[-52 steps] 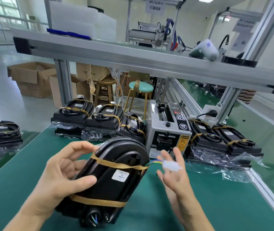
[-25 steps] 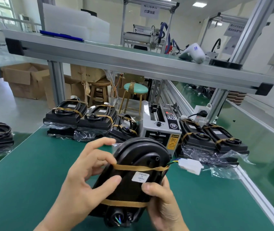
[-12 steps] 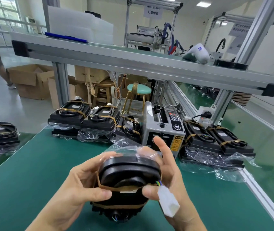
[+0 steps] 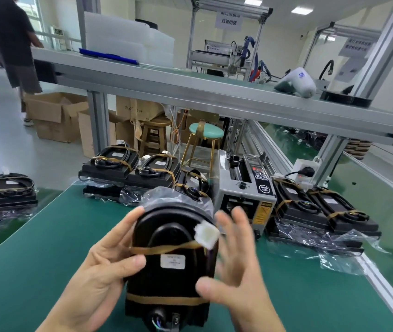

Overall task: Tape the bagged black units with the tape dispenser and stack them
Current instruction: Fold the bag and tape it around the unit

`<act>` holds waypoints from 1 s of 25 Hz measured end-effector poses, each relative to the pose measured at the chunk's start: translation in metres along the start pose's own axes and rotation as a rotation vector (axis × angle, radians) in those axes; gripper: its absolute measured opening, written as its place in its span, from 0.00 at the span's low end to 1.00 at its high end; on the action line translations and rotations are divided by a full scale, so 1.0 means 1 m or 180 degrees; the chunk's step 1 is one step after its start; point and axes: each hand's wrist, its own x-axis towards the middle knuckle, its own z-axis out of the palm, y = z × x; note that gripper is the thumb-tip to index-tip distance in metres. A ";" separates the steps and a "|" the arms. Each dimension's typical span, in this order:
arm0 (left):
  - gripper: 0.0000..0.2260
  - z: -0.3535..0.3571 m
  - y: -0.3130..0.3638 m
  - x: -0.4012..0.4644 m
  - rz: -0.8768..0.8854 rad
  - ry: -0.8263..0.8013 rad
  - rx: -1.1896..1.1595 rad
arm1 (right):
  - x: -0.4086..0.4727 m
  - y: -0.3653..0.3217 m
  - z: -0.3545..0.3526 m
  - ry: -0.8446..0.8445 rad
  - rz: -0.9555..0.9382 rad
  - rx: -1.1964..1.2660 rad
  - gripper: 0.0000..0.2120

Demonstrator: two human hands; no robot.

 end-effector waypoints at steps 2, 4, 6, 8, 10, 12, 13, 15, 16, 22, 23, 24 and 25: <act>0.39 -0.011 0.007 0.003 -0.0086 0.0264 -0.0273 | -0.004 0.014 0.012 -0.0613 0.0576 -0.0004 0.47; 0.34 -0.022 0.016 0.008 -0.0155 0.0381 -0.0310 | -0.005 0.029 0.024 -0.0870 0.0791 -0.0092 0.39; 0.26 -0.035 0.022 0.015 -0.0176 0.0668 -0.0133 | 0.007 0.036 0.042 -0.0740 0.1042 -0.0072 0.34; 0.21 -0.050 0.030 0.024 -0.0205 0.1030 0.0335 | 0.026 0.047 0.063 -0.0442 0.1320 0.0091 0.30; 0.19 -0.069 0.038 0.032 -0.0353 0.1394 0.1237 | 0.045 0.063 0.088 -0.0257 0.1659 0.0445 0.26; 0.20 -0.090 0.042 0.037 -0.0607 0.1619 0.2776 | 0.061 0.079 0.110 -0.0099 0.1922 0.0695 0.21; 0.21 -0.095 0.044 0.036 -0.0694 0.1644 0.3437 | 0.068 0.086 0.120 0.0023 0.2040 0.0774 0.19; 0.26 -0.096 0.045 0.033 -0.0811 0.1522 0.3987 | 0.081 0.097 0.137 0.0244 0.2238 0.0902 0.17; 0.29 -0.095 0.044 0.032 -0.0874 0.1438 0.4048 | 0.087 0.101 0.145 0.0305 0.2283 0.0972 0.17; 0.18 -0.109 0.035 0.043 -0.0998 0.1653 0.4846 | 0.115 0.113 0.176 0.0361 0.2406 0.1053 0.18; 0.17 -0.112 0.033 0.045 -0.0993 0.1660 0.4790 | 0.117 0.115 0.178 0.0378 0.2441 0.0989 0.19; 0.15 -0.114 0.031 0.046 -0.0985 0.1677 0.4734 | 0.119 0.117 0.180 0.0392 0.2474 0.0927 0.20; 0.13 -0.116 0.029 0.047 -0.0978 0.1713 0.4696 | 0.119 0.117 0.182 0.0373 0.2512 0.0826 0.22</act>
